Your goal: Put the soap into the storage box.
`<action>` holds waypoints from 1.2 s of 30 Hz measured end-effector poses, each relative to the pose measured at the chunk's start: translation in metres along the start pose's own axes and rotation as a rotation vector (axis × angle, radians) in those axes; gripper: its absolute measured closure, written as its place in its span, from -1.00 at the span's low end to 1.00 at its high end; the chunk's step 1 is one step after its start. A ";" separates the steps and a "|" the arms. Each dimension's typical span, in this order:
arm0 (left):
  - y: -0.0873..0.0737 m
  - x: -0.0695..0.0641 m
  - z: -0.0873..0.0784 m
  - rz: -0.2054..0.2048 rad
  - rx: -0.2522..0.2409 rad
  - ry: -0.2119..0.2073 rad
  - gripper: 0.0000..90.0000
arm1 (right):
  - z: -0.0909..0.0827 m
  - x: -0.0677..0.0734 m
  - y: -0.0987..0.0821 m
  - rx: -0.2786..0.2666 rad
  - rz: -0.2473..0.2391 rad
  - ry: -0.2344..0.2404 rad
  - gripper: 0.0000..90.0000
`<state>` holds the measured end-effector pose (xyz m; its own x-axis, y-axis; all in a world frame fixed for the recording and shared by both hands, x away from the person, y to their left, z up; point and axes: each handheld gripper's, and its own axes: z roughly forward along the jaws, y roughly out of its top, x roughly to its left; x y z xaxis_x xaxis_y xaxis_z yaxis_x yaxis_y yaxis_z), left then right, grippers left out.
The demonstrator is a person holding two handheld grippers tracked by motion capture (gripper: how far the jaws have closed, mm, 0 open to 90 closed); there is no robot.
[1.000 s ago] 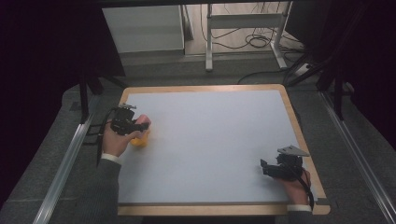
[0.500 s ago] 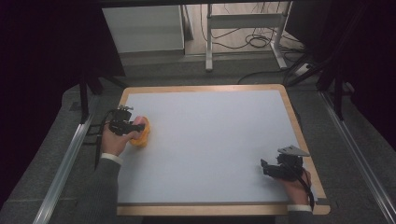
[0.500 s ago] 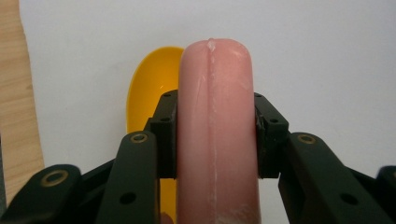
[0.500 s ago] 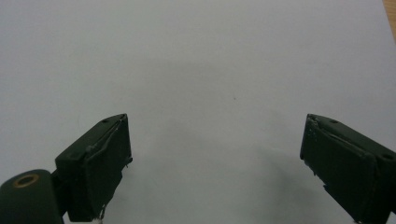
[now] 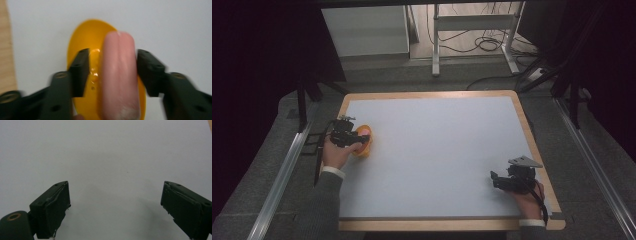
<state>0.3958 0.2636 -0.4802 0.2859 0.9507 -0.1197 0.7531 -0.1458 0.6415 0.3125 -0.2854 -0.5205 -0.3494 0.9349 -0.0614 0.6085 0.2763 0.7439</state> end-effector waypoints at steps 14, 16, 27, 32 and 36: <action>0.001 -0.030 -0.022 0.065 -0.102 -0.067 -0.49 | 0.001 0.001 0.000 0.004 0.000 0.000 -0.81; -0.001 -0.038 -0.024 0.088 -0.110 -0.084 -0.48 | 0.001 0.000 0.000 0.003 0.001 -0.001 -0.81; -0.017 -0.076 -0.026 0.182 -0.085 -0.194 -0.48 | -0.001 -0.001 0.000 -0.008 0.007 -0.008 -0.81; -0.031 -0.093 -0.019 0.201 -0.077 -0.236 -0.49 | -0.003 -0.001 0.001 -0.014 0.009 -0.007 -0.81; -0.044 -0.102 -0.009 0.208 -0.053 -0.255 -0.49 | -0.003 0.000 0.001 -0.012 0.004 -0.004 -0.81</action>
<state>0.3286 0.1757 -0.4893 0.5741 0.8023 -0.1635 0.6334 -0.3087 0.7096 0.3111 -0.2854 -0.5174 -0.3438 0.9370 -0.0611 0.6014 0.2698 0.7520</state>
